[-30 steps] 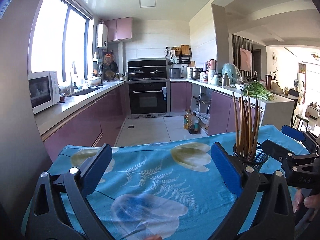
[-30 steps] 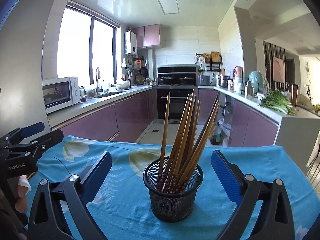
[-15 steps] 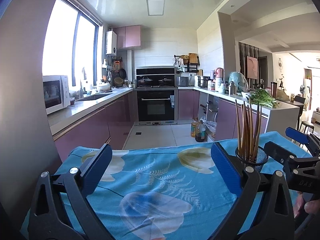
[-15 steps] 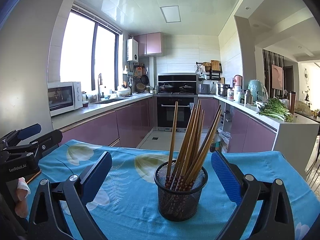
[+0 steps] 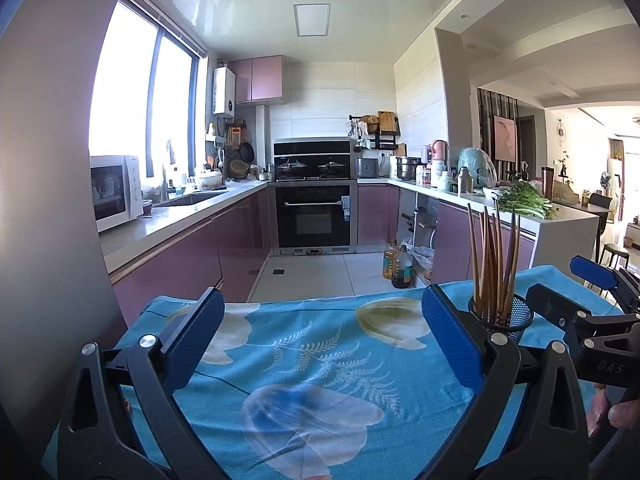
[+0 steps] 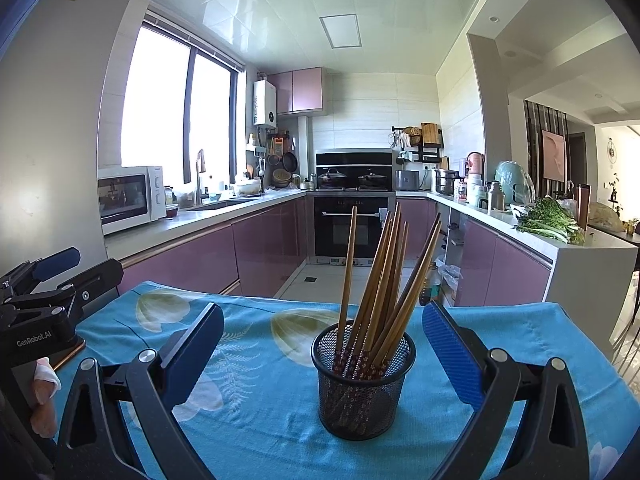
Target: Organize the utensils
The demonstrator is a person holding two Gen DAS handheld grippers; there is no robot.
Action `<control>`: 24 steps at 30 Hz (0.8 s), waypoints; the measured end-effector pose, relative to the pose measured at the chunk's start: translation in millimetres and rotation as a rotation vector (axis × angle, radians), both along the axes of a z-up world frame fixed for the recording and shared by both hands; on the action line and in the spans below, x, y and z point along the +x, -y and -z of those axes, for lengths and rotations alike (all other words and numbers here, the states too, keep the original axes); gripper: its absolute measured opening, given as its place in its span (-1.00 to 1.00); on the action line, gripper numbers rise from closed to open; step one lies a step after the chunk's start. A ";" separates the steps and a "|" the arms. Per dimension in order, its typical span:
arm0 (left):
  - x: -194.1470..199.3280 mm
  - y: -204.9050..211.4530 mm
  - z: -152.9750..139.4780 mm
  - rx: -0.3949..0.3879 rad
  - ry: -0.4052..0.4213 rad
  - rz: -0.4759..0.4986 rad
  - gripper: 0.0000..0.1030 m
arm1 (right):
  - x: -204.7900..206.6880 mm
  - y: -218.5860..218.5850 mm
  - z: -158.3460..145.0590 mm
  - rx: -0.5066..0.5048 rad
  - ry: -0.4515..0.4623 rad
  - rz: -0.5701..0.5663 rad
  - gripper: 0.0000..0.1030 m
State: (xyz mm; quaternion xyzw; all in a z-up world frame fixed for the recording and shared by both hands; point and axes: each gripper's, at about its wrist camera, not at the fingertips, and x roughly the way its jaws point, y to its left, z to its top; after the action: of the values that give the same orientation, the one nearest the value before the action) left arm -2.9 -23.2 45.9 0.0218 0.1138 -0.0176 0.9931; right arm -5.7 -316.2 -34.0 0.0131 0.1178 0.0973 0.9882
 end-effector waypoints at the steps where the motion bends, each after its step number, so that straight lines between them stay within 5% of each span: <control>1: -0.2 0.2 -0.2 0.000 0.000 0.000 0.89 | 0.0 0.1 0.1 0.001 0.001 0.001 0.87; 24: 0.0 0.6 -0.1 -0.003 0.004 -0.002 0.89 | -1.4 -0.3 -0.2 0.001 0.005 0.005 0.87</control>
State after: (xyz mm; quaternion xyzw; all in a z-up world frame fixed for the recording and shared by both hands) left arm -2.9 -23.8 46.0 0.0205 0.1119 -0.0167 0.9934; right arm -7.0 -315.9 -33.8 0.0135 0.1152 0.0949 0.9887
